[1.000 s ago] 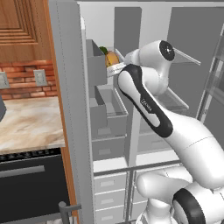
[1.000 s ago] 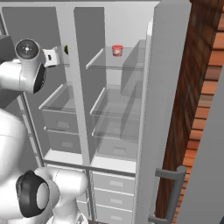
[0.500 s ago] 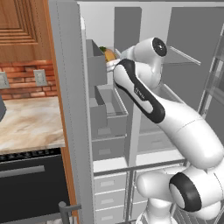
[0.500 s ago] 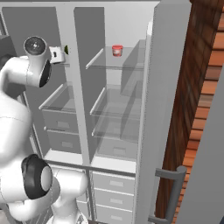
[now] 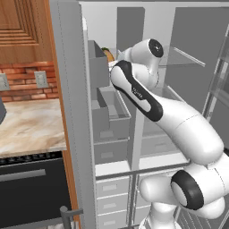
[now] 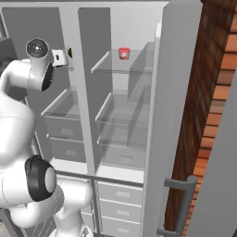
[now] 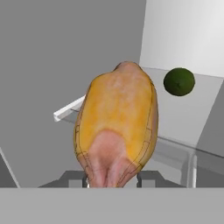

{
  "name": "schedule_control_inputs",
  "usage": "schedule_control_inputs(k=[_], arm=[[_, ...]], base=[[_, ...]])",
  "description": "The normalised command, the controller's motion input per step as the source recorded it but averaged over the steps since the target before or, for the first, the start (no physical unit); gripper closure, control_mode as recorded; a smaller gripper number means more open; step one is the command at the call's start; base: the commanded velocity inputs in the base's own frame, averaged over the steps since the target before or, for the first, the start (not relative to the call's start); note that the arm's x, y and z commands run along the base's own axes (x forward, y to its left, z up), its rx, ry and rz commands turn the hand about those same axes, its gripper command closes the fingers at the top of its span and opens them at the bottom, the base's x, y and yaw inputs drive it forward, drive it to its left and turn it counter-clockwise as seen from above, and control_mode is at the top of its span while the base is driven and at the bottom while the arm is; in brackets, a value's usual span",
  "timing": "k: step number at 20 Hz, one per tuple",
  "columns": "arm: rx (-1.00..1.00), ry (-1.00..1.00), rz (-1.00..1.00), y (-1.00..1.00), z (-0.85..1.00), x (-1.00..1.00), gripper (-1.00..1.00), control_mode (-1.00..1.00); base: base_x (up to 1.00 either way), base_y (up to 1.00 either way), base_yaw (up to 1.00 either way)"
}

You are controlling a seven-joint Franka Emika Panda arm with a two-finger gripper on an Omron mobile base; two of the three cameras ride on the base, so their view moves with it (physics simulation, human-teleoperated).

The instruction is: There's a chicken drumstick in the fridge that needs to be moved to the freezer for freezing. Pick up the chicken drumstick from the fridge, place it on any shelf in the freezer, and close the fridge and freezer doors when done.

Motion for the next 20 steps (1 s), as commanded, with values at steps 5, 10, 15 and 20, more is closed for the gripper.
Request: schedule_control_inputs(k=[5, 10, 15, 20], arm=[[0.0, 0.0, 0.0, 0.01, -0.07, 0.27, 1.0, -1.0], [0.0, 0.0, -0.01, 0.14, 0.0, 0.39, 1.0, -1.0], [-0.02, 0.02, -0.02, 0.29, 0.0, 0.35, 1.0, -1.0], [0.0, 0.03, -0.01, 0.05, 0.0, 0.36, 1.0, -1.0]], base=[[0.0, 0.0, 0.0], [0.0, 0.0, 0.0], [0.0, 0.0, 0.0], [0.0, 0.0, 0.0]])
